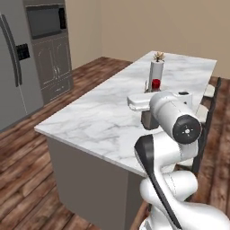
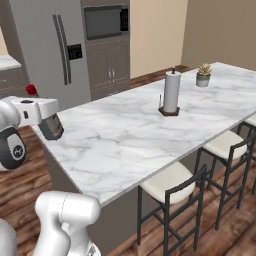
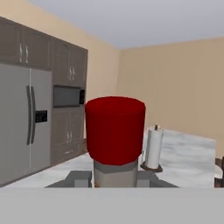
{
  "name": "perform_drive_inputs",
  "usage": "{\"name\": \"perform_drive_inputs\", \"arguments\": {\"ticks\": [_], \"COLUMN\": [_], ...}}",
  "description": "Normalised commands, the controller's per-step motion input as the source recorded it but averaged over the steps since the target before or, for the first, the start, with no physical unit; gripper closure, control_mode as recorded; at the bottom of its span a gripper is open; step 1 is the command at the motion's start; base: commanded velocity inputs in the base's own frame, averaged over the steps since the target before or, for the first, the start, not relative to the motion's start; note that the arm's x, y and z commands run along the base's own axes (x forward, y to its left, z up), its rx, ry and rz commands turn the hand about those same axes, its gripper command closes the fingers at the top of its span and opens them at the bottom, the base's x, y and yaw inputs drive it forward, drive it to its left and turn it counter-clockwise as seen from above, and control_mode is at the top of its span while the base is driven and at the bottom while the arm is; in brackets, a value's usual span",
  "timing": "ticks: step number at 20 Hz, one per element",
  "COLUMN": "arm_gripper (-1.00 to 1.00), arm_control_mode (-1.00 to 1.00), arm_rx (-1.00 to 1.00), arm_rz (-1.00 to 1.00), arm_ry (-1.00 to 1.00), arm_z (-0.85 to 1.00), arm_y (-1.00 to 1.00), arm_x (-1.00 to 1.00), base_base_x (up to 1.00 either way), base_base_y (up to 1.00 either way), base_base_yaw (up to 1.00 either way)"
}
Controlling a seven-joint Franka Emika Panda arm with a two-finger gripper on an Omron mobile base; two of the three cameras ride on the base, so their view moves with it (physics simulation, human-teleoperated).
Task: Get the candle and the liquor from the cabinet and move them to the dining counter.
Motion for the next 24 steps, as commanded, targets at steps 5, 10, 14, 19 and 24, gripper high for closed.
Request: {"name": "perform_drive_inputs", "arguments": {"ticks": [5, 10, 14, 19, 24], "arm_gripper": [1.00, 1.00, 1.00, 1.00, 1.00], "arm_control_mode": [-1.00, -1.00, -1.00, -1.00, -1.00], "arm_rx": [0.05, 0.05, 0.01, 0.00, -0.01], "arm_rz": [0.29, 0.41, 0.42, 0.37, 0.23], "arm_ry": [0.00, 0.00, 0.01, 0.03, 0.03], "arm_z": [-0.19, -0.24, -0.33, -0.40, -0.28], "arm_y": [-0.35, -0.52, -0.48, -0.50, -0.50], "arm_x": [0.60, 0.49, 0.51, 0.51, 0.33], "base_base_x": [0.00, 0.00, 0.00, 0.00, 0.00], "base_base_y": [0.00, 0.00, 0.00, 0.00, 0.00], "base_base_yaw": [0.00, 0.00, 0.00, 0.00, 0.00]}}
